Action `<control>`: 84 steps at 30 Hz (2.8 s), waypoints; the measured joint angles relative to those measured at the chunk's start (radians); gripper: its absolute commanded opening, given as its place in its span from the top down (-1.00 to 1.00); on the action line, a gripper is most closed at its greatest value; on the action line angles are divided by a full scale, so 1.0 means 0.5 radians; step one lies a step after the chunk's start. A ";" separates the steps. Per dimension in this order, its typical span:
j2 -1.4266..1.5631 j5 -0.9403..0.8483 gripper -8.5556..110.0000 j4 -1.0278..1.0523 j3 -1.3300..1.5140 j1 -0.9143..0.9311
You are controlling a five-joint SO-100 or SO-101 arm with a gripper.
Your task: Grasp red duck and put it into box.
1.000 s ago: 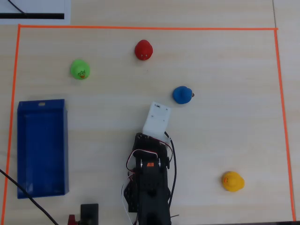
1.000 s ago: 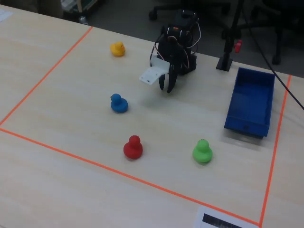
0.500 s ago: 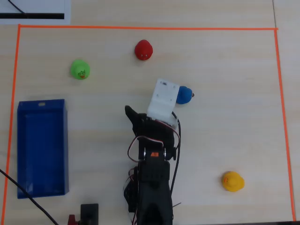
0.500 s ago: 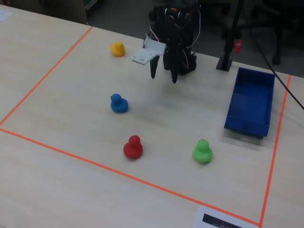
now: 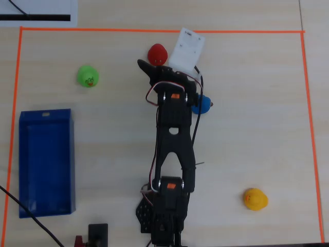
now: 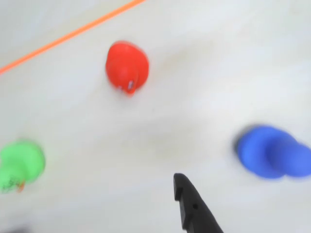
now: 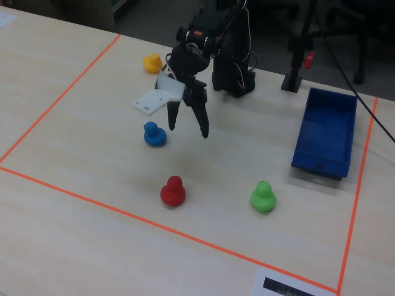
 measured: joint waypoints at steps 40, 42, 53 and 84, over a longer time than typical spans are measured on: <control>-1.721 0.224 0.11 -0.282 -1.252 -0.086; -1.758 0.227 0.18 -0.291 -1.301 -0.086; -1.773 0.264 0.86 -0.307 -1.335 -0.058; 0.028 1.782 0.86 1.583 -1.012 -2.151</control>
